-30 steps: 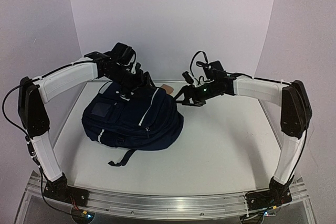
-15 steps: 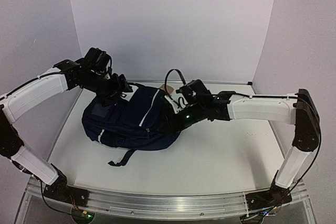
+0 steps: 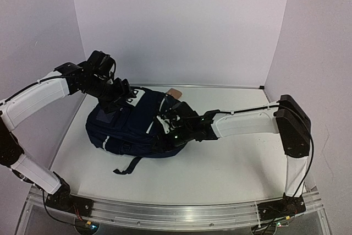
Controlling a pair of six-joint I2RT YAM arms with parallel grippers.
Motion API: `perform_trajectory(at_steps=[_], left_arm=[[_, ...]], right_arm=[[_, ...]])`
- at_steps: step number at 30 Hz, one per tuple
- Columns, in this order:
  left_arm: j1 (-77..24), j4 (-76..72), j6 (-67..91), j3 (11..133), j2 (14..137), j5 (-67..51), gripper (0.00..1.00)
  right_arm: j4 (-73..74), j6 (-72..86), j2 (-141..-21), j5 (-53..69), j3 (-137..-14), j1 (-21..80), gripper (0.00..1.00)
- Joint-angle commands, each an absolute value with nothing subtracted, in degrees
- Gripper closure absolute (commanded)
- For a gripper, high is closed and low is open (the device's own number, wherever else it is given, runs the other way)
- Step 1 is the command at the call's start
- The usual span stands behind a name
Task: Pack the student bag
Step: Zip the student bag at the center of the board.
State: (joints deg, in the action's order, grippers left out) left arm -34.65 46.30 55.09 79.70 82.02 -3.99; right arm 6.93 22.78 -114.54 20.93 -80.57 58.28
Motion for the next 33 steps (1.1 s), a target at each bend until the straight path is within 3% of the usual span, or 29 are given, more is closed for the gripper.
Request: perform_trajectory(at_steps=[1,10,18,33], left_arm=[[-34.55,44.67,55.28,80.07,77.87,-1.61,0.20],[-34.54,45.89,54.60,79.92,77.57,-1.59,0.20],[-34.54,48.48,50.62,81.48,80.28,-4.73,0.20],[-34.60,49.10,46.30,79.75,83.31,-12.55,0.21]], right_arm=[[4.79,25.68,-117.31,17.83,-85.00,58.31,0.51],[4.80,29.43,-122.11,13.76,-88.33,57.98,0.62],[7.21,29.50,-119.47,13.36,-87.41,55.15,0.99],[9.59,22.86,-111.60,18.45,-82.15,51.92,1.00]])
